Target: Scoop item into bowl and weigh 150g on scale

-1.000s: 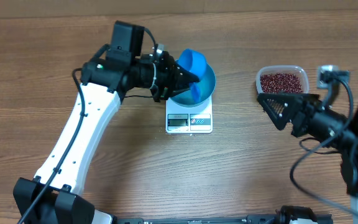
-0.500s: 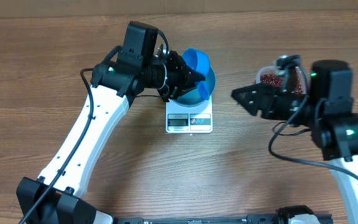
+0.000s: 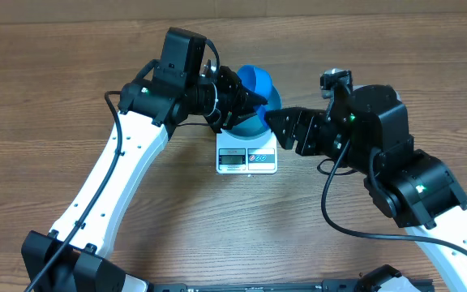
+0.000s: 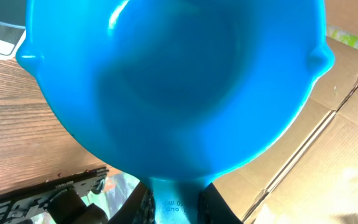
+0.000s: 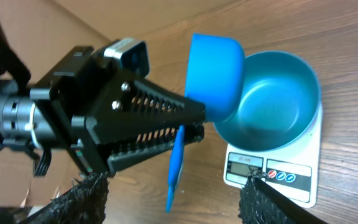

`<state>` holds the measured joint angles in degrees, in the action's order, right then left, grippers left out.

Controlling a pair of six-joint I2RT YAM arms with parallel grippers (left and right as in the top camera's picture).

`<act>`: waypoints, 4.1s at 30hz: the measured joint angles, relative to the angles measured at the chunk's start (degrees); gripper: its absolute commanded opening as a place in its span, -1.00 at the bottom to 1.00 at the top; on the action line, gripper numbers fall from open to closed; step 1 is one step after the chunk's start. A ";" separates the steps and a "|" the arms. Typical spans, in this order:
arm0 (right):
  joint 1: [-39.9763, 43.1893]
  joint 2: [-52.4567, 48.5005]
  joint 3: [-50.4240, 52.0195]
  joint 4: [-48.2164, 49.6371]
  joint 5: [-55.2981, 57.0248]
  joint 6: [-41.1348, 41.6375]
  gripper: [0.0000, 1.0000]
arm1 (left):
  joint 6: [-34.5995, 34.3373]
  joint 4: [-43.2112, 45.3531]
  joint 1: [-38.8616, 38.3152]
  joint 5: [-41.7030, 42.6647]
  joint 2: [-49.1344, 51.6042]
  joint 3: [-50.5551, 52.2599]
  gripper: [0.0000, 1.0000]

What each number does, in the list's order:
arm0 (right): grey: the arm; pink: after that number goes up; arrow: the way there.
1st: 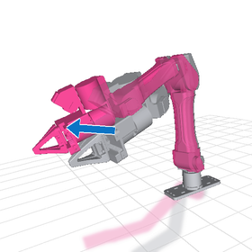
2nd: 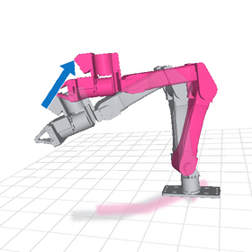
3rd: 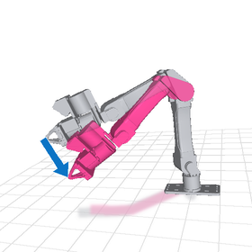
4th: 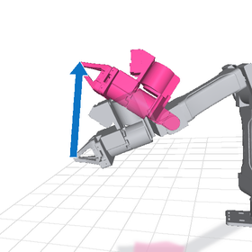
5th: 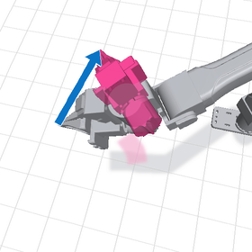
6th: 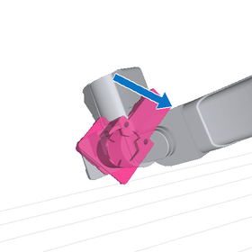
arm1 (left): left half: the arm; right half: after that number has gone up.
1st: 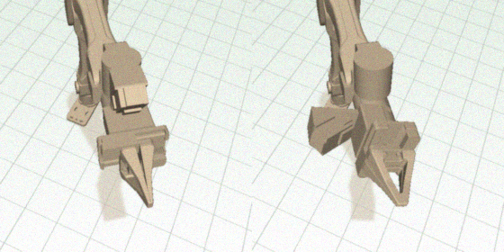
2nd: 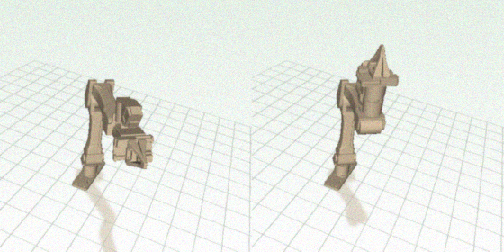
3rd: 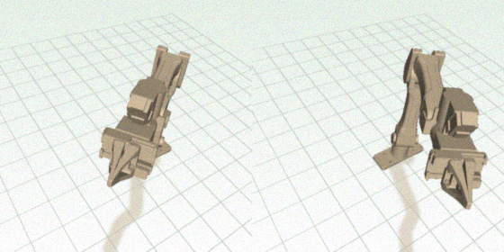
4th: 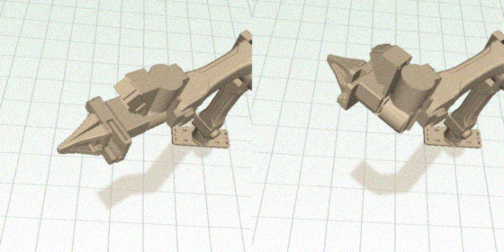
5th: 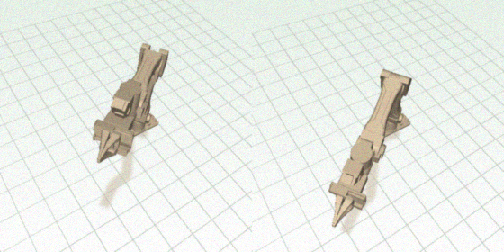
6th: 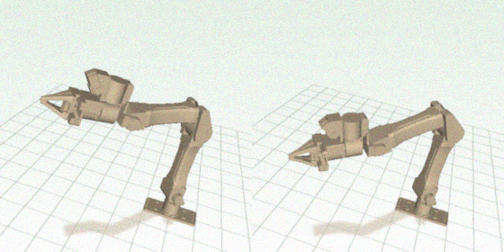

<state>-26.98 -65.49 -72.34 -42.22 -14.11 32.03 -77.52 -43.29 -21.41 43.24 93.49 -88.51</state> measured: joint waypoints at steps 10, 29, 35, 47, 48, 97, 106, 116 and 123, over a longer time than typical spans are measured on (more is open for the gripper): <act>-2.89 -7.15 -0.39 1.25 1.49 3.41 0.18 | -1.01 0.00 -1.40 -1.97 0.00 0.00 -0.91; -3.43 -10.19 -0.44 4.17 3.67 5.05 -0.44 | -1.62 -0.15 -1.40 -5.62 0.02 0.00 -0.91; -3.43 -10.23 -0.44 4.31 3.61 6.14 -0.47 | -1.68 -0.13 -1.40 -5.62 0.00 0.00 -0.90; -3.50 -10.23 -0.44 4.68 3.50 8.39 -0.60 | -3.82 -0.17 -1.40 -5.42 0.00 0.00 -0.91; -3.48 -10.23 -0.44 4.66 3.52 8.44 -0.60 | -4.02 -0.17 -1.40 -5.38 0.00 0.00 -0.91; 6.91 -16.15 -29.11 -30.67 10.69 -12.26 -0.93 | 33.03 3.69 0.59 -13.20 0.02 0.00 1.00; 14.69 -27.69 -41.68 -43.10 19.82 -21.97 -0.93 | 49.79 -3.43 1.05 -16.96 0.00 0.00 0.99; 21.38 -31.32 -41.51 -46.16 25.77 -27.28 -0.92 | 59.34 -11.02 1.05 -22.36 0.00 -0.02 -0.35; 23.15 -31.32 -35.36 -42.66 26.16 -29.09 -0.92 | 62.64 -20.11 -0.35 -26.03 0.02 -0.04 -0.91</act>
<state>-3.84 -96.82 -107.70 -84.88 12.05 2.94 -14.87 -63.40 -21.76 17.21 93.51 -88.55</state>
